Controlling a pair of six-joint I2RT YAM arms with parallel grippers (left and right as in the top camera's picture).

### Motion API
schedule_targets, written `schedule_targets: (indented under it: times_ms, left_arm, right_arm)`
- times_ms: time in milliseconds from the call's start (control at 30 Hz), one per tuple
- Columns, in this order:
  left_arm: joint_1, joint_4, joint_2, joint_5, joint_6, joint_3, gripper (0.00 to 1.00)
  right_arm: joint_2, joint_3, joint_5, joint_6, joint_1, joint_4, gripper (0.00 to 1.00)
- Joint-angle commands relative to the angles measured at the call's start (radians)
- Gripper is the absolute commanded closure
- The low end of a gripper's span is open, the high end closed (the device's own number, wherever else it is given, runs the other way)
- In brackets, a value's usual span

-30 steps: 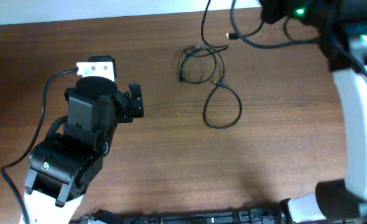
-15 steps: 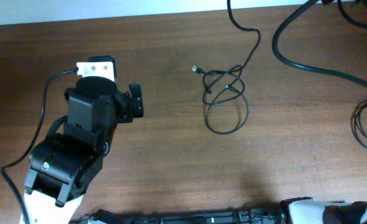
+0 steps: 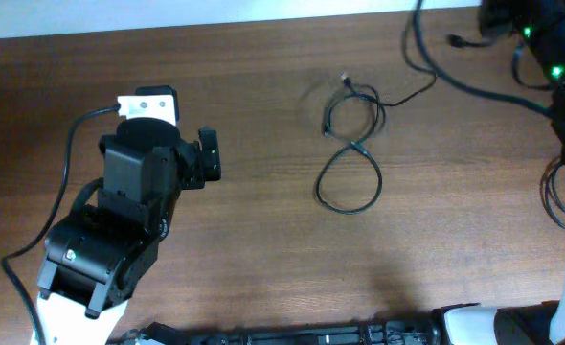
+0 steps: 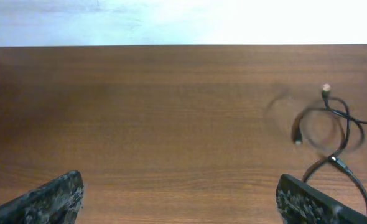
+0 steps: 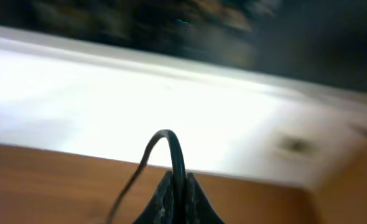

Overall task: Untangle cables
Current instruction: 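Drag the grasped cable up and off to the upper right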

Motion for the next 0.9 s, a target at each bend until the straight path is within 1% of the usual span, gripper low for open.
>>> schedule_targets:
  times_ms: [0, 100, 200, 267, 467, 600, 733, 867]
  left_arm:
    - [0.005, 0.002, 0.001, 0.008, -0.01, 0.005, 0.01]
    - [0.005, 0.002, 0.001, 0.008, -0.01, 0.005, 0.01]
    - [0.005, 0.002, 0.001, 0.008, -0.01, 0.005, 0.01]
    - [0.005, 0.002, 0.001, 0.008, -0.01, 0.005, 0.01]
    - [0.005, 0.001, 0.001, 0.008, -0.01, 0.005, 0.01]
    - [0.005, 0.001, 0.001, 0.008, -0.01, 0.005, 0.01]
    - [0.005, 0.001, 0.001, 0.008, -0.01, 0.005, 0.01]
    - [0.005, 0.001, 0.001, 0.008, -0.01, 0.005, 0.01]
  right_arm:
    - [-0.043, 0.009, 0.352, -0.029, -0.002, 0.015, 0.96]
    - [-0.069, 0.009, 0.351, -0.029, -0.002, 0.04, 0.96]
    - [-0.082, 0.009, 0.343, -0.029, -0.002, 0.025, 0.96]
    - [-0.085, 0.009, 0.315, -0.029, 0.0, -0.042, 0.96]
    - [-0.084, 0.008, 0.127, -0.029, 0.0, -0.29, 0.96]
    - [-0.091, 0.008, 0.008, -0.029, 0.0, -0.369, 0.96]
    - [-0.117, 0.009, -0.176, -0.029, 0.0, -0.351, 0.96]
    - [-0.159, 0.009, -0.342, -0.028, 0.0, -0.256, 0.96]
